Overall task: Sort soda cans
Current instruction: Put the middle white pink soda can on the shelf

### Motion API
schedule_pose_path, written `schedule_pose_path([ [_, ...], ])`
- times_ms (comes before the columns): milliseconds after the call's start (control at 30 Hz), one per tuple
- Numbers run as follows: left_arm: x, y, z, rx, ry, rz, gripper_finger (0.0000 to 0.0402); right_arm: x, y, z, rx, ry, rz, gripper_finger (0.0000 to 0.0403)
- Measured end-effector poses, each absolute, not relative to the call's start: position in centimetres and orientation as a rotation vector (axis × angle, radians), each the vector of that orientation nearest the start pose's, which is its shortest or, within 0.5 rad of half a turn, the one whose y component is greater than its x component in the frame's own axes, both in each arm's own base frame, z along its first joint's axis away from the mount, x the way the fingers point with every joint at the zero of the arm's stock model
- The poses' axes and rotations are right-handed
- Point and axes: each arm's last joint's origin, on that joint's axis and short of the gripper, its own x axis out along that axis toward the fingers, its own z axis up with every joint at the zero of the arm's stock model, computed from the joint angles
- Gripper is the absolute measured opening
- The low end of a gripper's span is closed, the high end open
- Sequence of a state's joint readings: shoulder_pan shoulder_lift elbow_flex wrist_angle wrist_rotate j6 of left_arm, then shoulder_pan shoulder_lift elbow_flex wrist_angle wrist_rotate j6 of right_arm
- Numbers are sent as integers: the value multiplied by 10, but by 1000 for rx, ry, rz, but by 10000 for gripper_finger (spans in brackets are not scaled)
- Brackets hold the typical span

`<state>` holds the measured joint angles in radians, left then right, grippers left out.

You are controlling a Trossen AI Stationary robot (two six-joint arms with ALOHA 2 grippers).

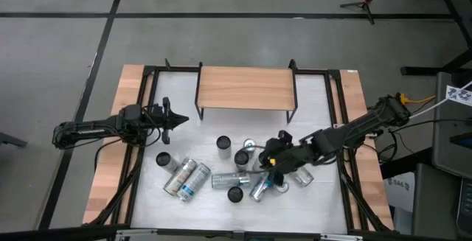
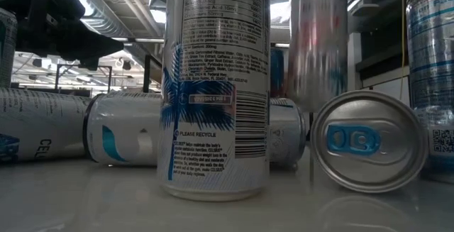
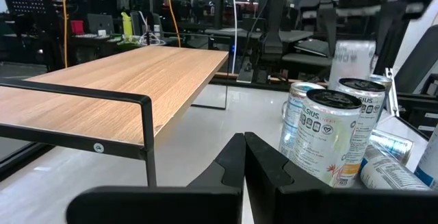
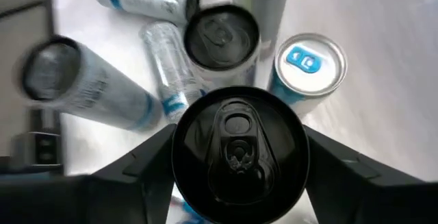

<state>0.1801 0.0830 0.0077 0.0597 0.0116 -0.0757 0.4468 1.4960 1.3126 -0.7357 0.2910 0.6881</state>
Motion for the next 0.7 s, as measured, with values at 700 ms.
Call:
schedule_pose_path([
  [700,101,18,165,-77,9,169,0,255,48,421,207,861,-219,254],
])
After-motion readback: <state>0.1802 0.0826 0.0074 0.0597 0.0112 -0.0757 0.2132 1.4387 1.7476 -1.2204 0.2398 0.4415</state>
